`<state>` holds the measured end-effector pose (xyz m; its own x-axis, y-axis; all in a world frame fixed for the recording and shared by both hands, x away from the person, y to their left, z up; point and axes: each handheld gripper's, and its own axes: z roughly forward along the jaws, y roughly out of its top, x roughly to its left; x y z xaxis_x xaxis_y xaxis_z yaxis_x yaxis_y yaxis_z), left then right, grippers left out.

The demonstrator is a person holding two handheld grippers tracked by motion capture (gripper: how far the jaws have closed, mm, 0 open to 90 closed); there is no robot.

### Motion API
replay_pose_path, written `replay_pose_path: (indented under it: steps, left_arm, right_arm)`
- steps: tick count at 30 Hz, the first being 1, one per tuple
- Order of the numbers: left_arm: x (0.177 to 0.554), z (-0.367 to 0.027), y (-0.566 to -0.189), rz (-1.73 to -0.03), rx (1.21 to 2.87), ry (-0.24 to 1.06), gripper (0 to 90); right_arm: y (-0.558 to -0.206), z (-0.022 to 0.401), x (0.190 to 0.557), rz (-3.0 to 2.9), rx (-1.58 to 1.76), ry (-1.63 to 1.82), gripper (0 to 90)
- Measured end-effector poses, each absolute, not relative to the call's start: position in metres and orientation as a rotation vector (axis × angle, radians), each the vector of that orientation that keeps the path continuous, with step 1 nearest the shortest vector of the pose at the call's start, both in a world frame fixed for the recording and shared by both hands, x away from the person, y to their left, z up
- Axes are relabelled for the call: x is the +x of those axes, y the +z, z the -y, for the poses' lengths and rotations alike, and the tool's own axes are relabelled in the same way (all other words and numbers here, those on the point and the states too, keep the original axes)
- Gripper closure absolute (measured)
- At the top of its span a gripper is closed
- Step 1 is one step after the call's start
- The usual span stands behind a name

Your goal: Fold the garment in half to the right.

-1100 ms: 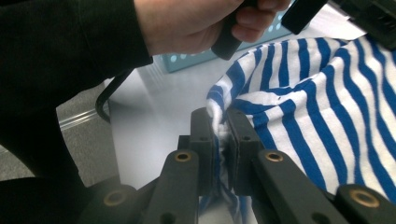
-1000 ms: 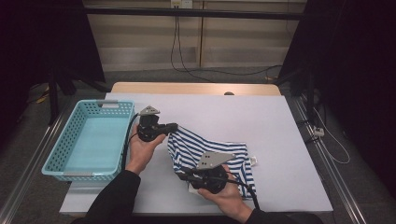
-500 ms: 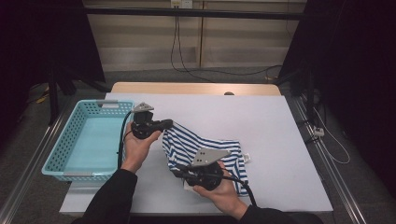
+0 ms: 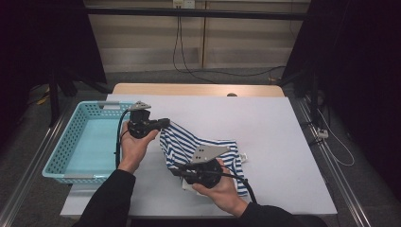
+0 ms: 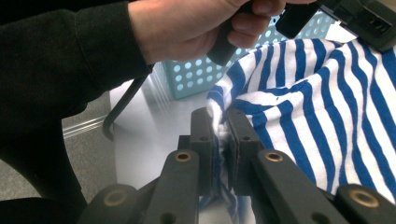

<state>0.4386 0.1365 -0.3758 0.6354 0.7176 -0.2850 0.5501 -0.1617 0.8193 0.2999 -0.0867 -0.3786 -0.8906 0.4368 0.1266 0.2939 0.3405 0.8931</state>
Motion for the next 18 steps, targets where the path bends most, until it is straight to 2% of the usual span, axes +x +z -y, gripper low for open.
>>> replay_pose_path:
  steps: [8, 18]
  left_arm:
    - [0.439, -0.146, -0.371, -1.031, 1.813, 0.222, 85.9]
    - [0.439, -0.134, -0.379, -1.006, 1.831, 0.199, 85.9]
  right_arm:
    - [-0.371, 0.079, 0.303, -2.438, 0.651, 1.627, 83.6]
    - [-0.384, 0.082, 0.3, -2.464, 0.673, 1.606, 83.5]
